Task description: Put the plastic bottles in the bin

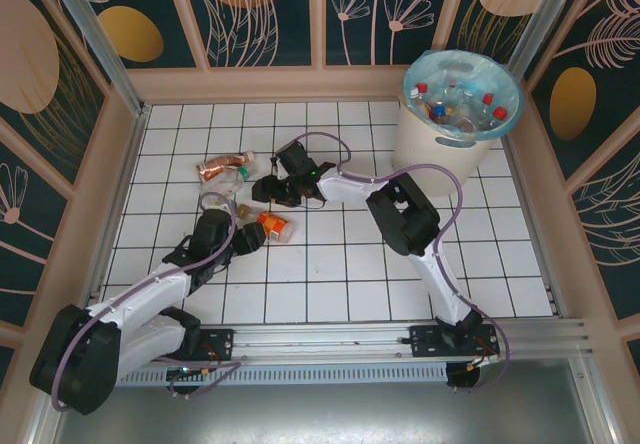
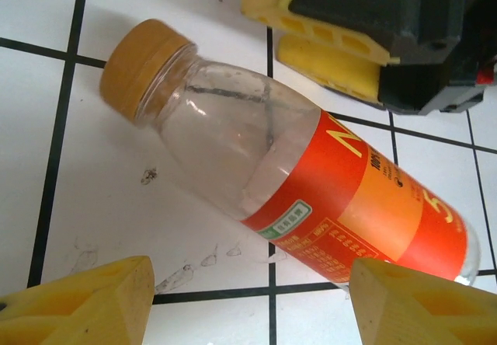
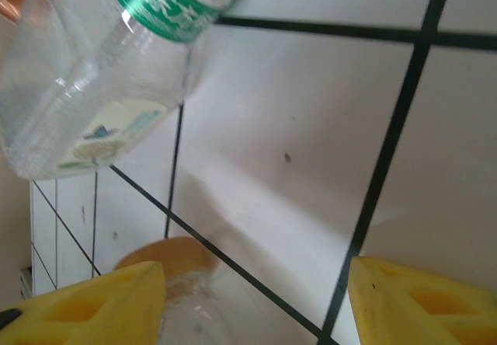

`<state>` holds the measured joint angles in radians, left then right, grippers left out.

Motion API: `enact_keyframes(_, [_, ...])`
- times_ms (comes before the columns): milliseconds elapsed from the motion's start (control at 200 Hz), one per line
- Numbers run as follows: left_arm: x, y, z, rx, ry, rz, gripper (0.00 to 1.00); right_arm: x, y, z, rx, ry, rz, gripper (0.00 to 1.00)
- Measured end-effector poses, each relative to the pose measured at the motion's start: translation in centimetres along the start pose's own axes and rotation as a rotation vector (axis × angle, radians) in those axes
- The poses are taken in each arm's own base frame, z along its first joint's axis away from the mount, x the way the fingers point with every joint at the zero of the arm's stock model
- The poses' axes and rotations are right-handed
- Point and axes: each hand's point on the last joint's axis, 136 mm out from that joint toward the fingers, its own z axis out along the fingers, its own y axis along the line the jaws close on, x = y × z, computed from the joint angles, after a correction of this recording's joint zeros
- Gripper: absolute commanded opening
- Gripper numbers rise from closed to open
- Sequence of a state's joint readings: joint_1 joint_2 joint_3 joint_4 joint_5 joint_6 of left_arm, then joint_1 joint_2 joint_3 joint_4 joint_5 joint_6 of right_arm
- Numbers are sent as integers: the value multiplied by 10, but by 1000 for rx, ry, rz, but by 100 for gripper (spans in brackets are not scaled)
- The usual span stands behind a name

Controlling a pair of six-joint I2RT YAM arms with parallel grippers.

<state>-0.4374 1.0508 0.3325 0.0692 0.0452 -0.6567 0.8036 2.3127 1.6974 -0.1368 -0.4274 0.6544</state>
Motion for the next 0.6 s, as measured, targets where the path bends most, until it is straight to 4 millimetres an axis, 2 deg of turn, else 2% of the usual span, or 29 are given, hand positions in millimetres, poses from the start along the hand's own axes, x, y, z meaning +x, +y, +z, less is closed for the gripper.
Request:
enact_keyframes(335, [-5,-9,9,44,-14,16,67,6,1,-4,-84,11,-2,63])
enact_keyframes(601, [-19,-27,5,127,-71,38,71,28,-3,-16,-74,80,16,63])
